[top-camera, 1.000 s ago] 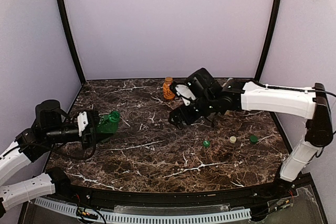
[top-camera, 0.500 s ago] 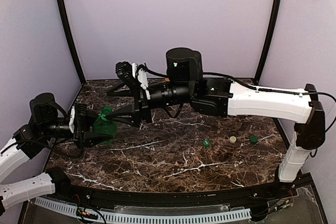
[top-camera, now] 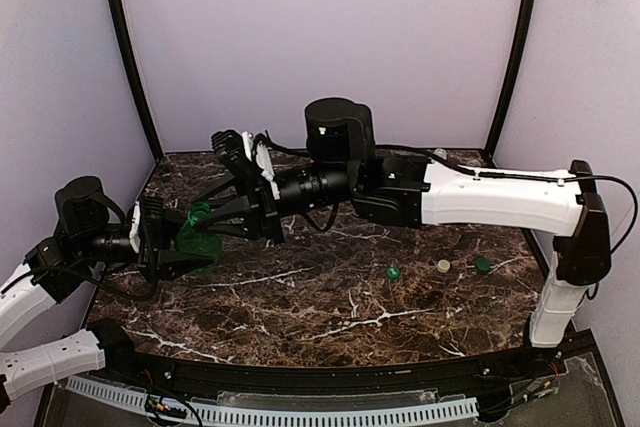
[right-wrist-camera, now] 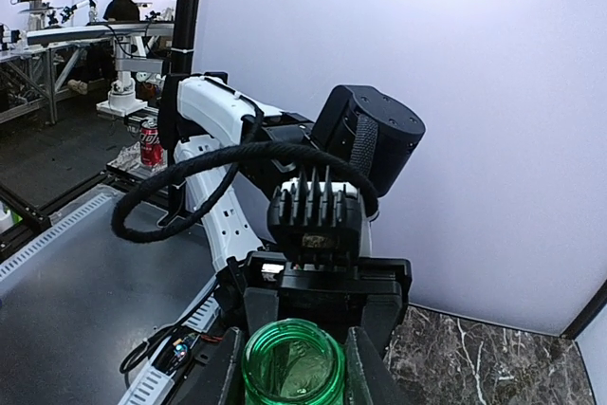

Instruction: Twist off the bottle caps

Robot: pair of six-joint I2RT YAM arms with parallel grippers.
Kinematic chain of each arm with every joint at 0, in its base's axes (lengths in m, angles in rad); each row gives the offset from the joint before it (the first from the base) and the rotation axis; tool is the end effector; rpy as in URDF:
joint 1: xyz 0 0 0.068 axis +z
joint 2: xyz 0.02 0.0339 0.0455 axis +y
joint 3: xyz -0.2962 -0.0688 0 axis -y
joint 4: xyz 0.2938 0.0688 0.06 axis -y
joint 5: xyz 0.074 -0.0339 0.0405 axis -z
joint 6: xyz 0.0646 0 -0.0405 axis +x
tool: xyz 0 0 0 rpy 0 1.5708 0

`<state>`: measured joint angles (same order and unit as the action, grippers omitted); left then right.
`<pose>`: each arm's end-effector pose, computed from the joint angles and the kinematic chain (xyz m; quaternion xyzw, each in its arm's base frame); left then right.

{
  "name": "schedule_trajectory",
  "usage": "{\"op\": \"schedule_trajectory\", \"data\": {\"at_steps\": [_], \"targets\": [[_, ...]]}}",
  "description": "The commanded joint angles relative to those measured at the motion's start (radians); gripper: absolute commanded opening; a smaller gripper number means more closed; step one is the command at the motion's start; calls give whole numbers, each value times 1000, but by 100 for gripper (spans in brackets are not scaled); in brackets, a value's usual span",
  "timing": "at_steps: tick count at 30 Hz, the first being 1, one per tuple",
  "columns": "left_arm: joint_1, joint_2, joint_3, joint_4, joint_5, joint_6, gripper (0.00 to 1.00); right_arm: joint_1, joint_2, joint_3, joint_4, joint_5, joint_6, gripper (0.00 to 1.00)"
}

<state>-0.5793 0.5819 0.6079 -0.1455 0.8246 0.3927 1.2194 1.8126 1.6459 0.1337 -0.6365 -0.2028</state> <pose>0.1261 -0.1392 0.3299 0.5553 0.4818 -0.3551 0.5774 0.1417 0.4981 0.4073 -0.6103 0.3752 0.5179 0.4675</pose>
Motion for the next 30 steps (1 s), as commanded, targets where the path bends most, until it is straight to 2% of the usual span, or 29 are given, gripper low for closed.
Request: {"op": "schedule_trajectory", "data": {"at_steps": [1, 2, 4, 5, 7, 14, 17, 21, 25, 30], "targets": [[4, -4, 23, 7, 6, -8, 14, 10, 26, 41, -9, 20, -23, 3], [4, -5, 22, 7, 4, -7, 14, 10, 23, 41, -13, 27, -22, 0], [4, -8, 18, 7, -9, -10, 38, 9, 17, 40, -24, 49, -17, 0], [4, -10, 16, 9, -34, -13, 78, 8, 12, 40, -30, 63, -13, 0], [4, -14, 10, 21, -77, -34, 96, -2, -2, 35, -39, 84, 5, 0], [4, -40, -1, 19, -160, 3, 99, -64, -76, -16, -127, 231, 61, 0], [5, -53, -2, 8, -209, 27, 99, -121, -103, -22, -256, 386, 111, 0], [13, -66, -10, 0, -217, 31, 99, -256, -137, -83, -373, 644, 279, 0], [23, -76, -25, -1, -203, 27, 99, -390, -171, -211, -357, 785, 390, 0], [39, -86, -29, -8, -199, 27, 99, -500, -140, -326, -247, 830, 423, 0]]}}
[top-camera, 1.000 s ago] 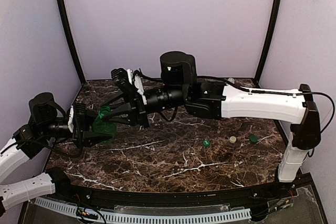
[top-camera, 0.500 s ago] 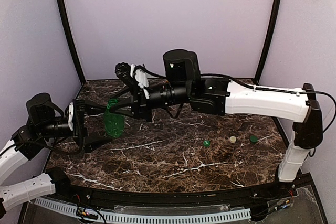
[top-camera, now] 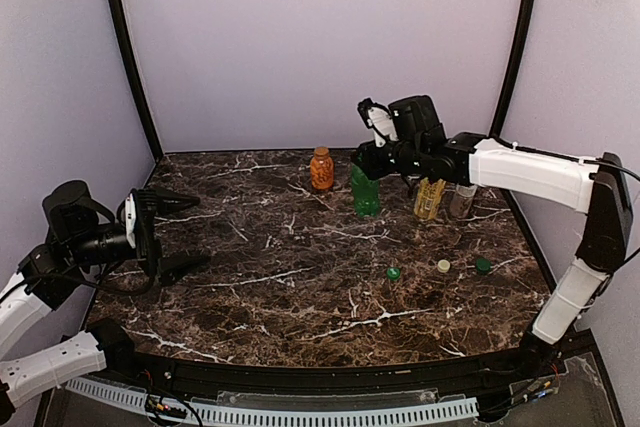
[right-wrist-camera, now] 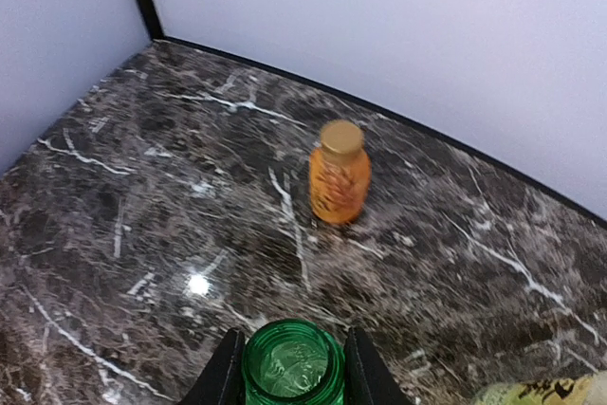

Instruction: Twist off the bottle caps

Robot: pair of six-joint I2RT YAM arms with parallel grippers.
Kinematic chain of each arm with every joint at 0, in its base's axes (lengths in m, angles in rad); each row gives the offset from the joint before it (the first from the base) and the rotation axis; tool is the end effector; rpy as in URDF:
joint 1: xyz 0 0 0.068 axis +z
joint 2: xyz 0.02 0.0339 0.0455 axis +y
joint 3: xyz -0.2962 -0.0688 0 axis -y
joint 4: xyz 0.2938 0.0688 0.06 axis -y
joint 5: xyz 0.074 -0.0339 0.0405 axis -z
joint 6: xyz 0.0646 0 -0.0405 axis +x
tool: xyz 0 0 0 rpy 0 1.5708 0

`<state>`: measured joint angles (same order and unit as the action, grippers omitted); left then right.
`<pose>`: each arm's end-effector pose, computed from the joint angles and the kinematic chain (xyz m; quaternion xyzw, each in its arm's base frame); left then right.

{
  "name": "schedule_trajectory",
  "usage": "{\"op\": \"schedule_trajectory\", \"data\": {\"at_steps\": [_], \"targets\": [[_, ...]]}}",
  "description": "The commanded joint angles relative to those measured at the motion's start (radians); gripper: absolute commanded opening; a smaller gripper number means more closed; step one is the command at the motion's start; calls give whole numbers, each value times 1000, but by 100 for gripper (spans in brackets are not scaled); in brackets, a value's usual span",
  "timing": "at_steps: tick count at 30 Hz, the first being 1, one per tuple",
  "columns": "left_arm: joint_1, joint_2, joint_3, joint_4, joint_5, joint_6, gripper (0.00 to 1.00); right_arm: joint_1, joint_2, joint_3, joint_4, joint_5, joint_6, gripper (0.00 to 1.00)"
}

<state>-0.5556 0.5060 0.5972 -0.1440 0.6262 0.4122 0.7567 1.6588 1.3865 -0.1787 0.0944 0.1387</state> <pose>0.1280 -0.1240 0.3369 0.5088 0.5124 -0.2698 0.6370 0.3456 0.3180 0.3270 -0.2335 0.8139 0.1936 0.4955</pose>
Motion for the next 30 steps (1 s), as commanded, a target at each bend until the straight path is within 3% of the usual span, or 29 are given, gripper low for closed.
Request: {"op": "schedule_trajectory", "data": {"at_steps": [1, 11, 30], "targets": [[17, -10, -16, -15, 0, 6, 99, -55, 23, -84, 90, 96, 93, 0], [31, -10, -16, -42, 11, 27, 99, -139, 90, -191, 262, 109, 112, 0], [31, 3, -20, -10, 23, 31, 99, -155, 108, -373, 520, 141, 106, 0]]}}
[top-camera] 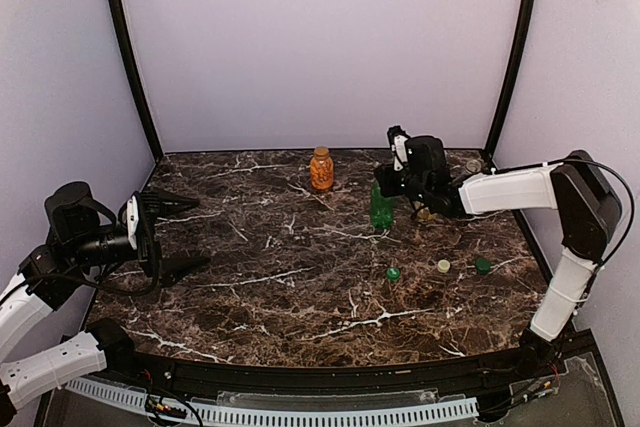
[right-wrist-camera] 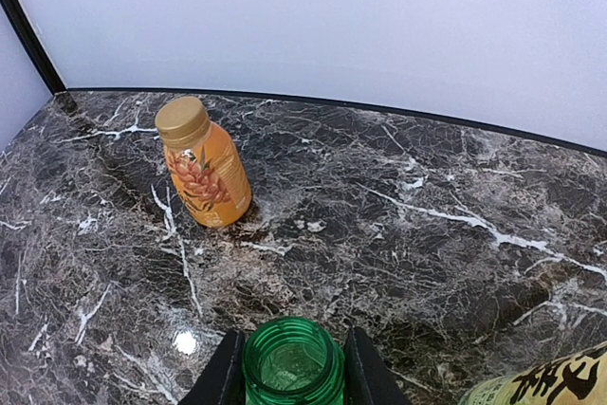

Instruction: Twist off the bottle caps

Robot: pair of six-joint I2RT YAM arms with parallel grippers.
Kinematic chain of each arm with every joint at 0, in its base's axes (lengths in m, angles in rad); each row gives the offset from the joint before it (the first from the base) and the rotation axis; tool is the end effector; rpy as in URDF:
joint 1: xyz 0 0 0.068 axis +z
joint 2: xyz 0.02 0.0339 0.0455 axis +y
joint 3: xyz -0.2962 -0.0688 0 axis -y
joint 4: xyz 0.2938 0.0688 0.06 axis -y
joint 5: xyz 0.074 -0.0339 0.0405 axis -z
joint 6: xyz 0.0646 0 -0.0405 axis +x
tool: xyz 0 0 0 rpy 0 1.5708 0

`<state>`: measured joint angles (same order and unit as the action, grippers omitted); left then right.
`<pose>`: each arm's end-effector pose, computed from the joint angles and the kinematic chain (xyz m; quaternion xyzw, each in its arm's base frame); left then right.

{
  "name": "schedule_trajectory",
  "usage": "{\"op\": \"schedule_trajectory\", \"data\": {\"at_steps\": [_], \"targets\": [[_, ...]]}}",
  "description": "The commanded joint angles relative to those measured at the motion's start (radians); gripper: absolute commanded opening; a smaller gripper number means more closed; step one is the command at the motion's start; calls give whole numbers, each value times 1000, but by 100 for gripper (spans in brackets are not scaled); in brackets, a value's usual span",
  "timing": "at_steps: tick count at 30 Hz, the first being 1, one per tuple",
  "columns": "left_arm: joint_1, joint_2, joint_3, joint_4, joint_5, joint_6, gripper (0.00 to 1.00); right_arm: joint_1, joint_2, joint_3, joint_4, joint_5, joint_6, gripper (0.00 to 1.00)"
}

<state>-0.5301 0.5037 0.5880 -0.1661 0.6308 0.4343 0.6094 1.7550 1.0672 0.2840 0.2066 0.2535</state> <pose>0.1309 -0.1209 0.3307 0.5104 0.5220 -0.2587 0.6325 0.3893 0.2556 0.2106 -0.0910 0.8270 0.1510 0.5338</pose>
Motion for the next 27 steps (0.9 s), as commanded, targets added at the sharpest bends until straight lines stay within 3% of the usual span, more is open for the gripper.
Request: {"op": "schedule_trajectory", "data": {"at_steps": [1, 11, 25, 27], "targets": [[6, 5, -12, 14, 19, 9, 99, -8, 9, -65, 76, 30, -15, 0], [5, 4, -13, 17, 23, 8, 99, -8, 9, -205, 343, 28, -117, 0], [5, 6, -14, 15, 26, 14, 99, -8, 24, -230, 367, 8, -97, 0], [5, 7, -13, 15, 26, 14, 99, -8, 23, -228, 364, 10, -93, 6]]}}
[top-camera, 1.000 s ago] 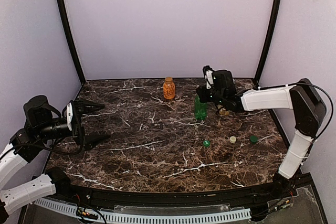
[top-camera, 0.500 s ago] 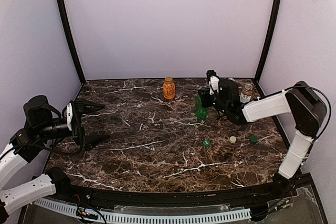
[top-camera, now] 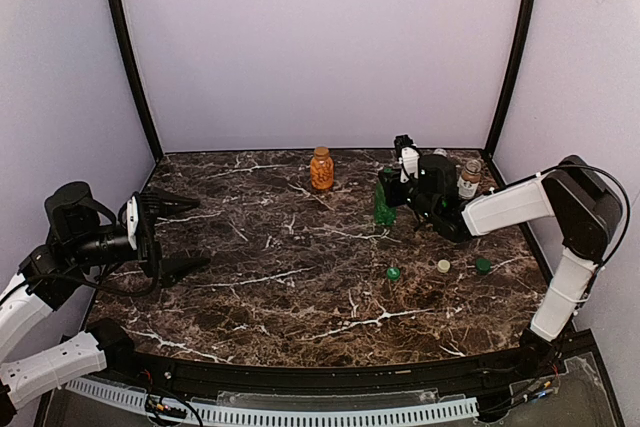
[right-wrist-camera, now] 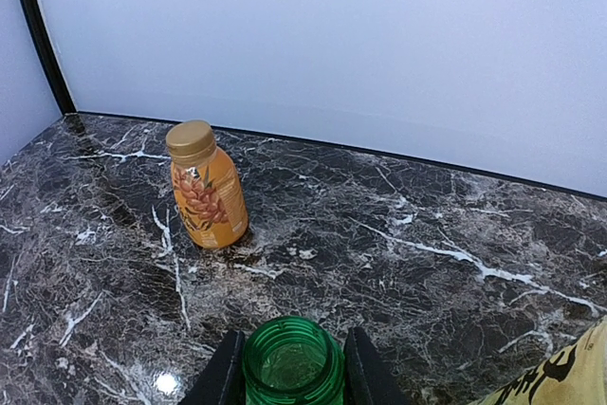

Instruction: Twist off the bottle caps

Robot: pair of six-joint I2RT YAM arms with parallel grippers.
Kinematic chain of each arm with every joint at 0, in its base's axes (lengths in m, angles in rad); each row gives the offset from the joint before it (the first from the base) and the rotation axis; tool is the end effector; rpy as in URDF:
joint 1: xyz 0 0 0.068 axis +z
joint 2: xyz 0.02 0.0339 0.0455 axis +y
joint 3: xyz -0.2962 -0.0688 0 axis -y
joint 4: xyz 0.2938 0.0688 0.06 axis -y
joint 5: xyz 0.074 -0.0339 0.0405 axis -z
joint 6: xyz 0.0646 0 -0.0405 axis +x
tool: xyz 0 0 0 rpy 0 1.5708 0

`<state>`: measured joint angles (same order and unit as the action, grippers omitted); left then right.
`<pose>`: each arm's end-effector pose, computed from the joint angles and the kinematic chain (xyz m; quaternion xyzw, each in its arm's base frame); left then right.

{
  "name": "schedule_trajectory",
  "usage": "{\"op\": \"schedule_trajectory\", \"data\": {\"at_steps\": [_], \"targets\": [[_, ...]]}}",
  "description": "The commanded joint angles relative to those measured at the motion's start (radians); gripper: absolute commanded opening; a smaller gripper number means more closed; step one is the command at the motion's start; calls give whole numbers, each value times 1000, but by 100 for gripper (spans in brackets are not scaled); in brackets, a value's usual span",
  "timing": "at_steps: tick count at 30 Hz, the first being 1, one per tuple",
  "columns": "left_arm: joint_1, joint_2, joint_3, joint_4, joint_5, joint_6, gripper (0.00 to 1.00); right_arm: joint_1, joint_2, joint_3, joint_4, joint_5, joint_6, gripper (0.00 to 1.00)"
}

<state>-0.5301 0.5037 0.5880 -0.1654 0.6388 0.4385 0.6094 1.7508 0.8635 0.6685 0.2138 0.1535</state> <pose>0.1304 -0.1211 0.3308 0.5134 0.5186 -0.2601 0.6323 0.3678 0.2400 0.1852 -0.1102 0.7707 0.1543 0.6084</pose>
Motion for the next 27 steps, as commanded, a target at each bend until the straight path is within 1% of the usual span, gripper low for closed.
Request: {"op": "schedule_trajectory", "data": {"at_steps": [1, 3, 6, 10, 16, 19, 20, 23, 24, 26, 27], "targets": [[5, 7, -13, 13, 18, 10, 99, -8, 25, -24, -24, 9, 10, 14], [5, 7, -14, 13, 17, 9, 99, -7, 19, -19, -35, 11, 10, 25], [5, 7, -14, 14, 17, 9, 99, -8, 12, -5, -59, 6, 5, 36], [5, 6, -16, 18, 17, 7, 99, -8, 5, 11, -85, 8, -5, 43], [5, 7, -14, 15, 20, 6, 99, -10, -15, 13, -92, -7, -10, 51], [6, 6, -14, 15, 21, 8, 99, -10, -27, 25, -111, -16, -16, 59], [6, 6, -15, 15, 22, 7, 99, -10, -32, 31, -120, -24, -19, 63], [6, 5, -17, 17, 21, 8, 99, -10, -49, 54, -159, -47, -32, 80], [6, 4, -17, 18, 21, 7, 99, -10, -55, 63, -170, -50, -38, 84], [5, 3, -19, 18, 20, 6, 99, -10, -70, 79, -194, -55, -49, 97], [5, 2, -21, 19, 20, 6, 99, -9, -78, 90, -210, -57, -57, 98]]}}
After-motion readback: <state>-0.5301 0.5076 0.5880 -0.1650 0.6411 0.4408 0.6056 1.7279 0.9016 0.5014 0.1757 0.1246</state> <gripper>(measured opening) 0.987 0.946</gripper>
